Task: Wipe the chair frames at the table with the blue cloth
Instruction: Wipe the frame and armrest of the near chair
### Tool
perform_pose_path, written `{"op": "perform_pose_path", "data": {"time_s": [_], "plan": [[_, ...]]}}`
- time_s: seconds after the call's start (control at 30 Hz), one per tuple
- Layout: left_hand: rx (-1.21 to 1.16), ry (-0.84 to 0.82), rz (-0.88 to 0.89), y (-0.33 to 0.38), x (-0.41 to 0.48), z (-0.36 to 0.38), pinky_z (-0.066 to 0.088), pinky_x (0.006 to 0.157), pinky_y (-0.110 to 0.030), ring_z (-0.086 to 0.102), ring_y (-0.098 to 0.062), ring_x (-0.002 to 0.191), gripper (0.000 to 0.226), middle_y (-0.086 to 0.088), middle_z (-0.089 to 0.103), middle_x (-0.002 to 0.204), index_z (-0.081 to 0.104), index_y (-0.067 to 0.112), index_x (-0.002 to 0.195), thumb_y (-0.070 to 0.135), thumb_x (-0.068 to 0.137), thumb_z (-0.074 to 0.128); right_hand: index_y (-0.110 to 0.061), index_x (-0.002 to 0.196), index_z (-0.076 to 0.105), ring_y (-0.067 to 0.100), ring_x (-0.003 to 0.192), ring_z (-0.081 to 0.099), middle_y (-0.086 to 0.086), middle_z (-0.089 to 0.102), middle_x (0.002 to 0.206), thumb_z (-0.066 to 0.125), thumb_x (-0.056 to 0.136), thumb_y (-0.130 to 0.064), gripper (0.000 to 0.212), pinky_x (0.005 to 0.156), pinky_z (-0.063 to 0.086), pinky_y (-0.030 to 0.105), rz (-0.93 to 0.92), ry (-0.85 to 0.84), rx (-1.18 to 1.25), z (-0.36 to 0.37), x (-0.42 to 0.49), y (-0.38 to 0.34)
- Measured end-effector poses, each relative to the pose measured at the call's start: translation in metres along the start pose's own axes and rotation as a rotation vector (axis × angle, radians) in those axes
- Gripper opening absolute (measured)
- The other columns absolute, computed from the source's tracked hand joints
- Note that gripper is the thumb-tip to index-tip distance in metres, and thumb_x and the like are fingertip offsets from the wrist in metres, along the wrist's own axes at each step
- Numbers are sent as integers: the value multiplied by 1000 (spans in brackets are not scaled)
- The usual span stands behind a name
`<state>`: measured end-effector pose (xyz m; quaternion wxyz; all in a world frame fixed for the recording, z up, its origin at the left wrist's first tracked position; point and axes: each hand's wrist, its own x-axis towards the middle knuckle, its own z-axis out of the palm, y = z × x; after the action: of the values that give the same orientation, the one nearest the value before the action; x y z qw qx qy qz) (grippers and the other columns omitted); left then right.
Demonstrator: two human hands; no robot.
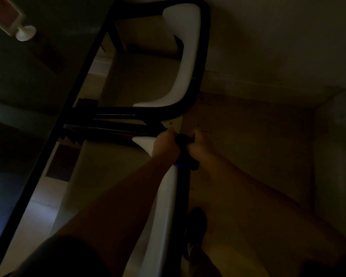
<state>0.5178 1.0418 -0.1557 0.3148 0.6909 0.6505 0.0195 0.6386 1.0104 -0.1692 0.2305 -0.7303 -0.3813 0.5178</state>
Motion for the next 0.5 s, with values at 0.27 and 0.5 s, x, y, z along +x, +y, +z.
{"op": "perform_pose_path", "data": {"time_s": [0.27, 0.5], "plan": [[-37, 46, 173, 6, -77, -34, 54, 73, -43, 60, -29, 82, 6, -14, 61, 91, 53, 5, 88, 5, 87, 47, -25, 74, 37, 14, 61, 44, -1, 47, 74, 63, 87, -24, 29, 53, 34, 28, -177, 39, -47, -11, -85, -1], [-137, 130, 331, -4, -210, -70, 34, 52, -22, 51, -15, 66, 17, 4, 48, 73, 46, 15, 77, 2, 84, 53, -17, 78, 42, 16, 63, 46, 5, 50, 75, 64, 87, -16, 23, 55, 35, 29, -324, 77, 20, -7, -230, -5]]}}
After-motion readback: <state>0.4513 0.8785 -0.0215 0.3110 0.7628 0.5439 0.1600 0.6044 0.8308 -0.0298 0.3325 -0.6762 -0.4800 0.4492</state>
